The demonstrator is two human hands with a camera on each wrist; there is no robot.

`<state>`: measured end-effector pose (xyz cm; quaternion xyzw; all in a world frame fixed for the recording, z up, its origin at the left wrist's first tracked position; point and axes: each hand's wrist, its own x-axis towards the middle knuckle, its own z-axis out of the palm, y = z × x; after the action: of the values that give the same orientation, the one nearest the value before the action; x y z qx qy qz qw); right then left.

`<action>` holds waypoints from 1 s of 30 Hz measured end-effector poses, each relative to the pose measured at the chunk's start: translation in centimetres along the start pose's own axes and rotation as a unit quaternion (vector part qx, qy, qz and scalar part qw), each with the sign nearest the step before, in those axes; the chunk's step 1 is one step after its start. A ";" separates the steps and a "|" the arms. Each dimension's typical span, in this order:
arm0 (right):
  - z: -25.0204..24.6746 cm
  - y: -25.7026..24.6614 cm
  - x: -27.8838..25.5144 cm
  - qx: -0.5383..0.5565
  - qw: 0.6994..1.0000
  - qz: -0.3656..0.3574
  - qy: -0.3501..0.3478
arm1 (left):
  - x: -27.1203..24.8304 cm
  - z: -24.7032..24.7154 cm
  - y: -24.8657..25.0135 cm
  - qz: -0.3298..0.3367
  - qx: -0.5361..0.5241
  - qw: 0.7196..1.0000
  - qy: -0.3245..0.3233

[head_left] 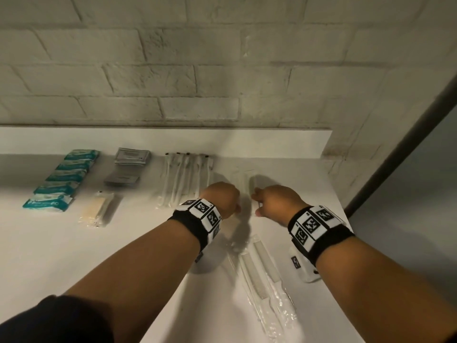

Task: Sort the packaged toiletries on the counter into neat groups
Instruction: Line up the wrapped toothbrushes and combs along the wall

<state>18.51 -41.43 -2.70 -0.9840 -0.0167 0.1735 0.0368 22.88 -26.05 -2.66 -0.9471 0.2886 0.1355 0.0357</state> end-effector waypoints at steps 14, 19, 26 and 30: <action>-0.3 -6.1 -9.4 0.056 0.990 0.023 -0.129 | -0.2 -0.7 0.1 -0.003 0.003 0.999 -0.035; 0.6 -7.1 -8.4 0.049 0.987 0.049 -0.145 | -0.1 -0.3 0.1 -0.016 -0.008 0.999 -0.041; 0.3 -6.8 -9.4 0.030 0.994 0.033 -0.101 | 0.1 -0.2 0.1 -0.014 0.000 0.999 -0.037; -1.5 -4.2 -8.6 0.103 0.991 0.063 -0.060 | 0.0 -0.2 0.1 -0.002 0.002 1.000 -0.024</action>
<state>10.87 -37.69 1.94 -0.9618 0.0614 0.2354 0.1255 22.86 -26.22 -2.46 -0.9440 0.2865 0.1571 0.0446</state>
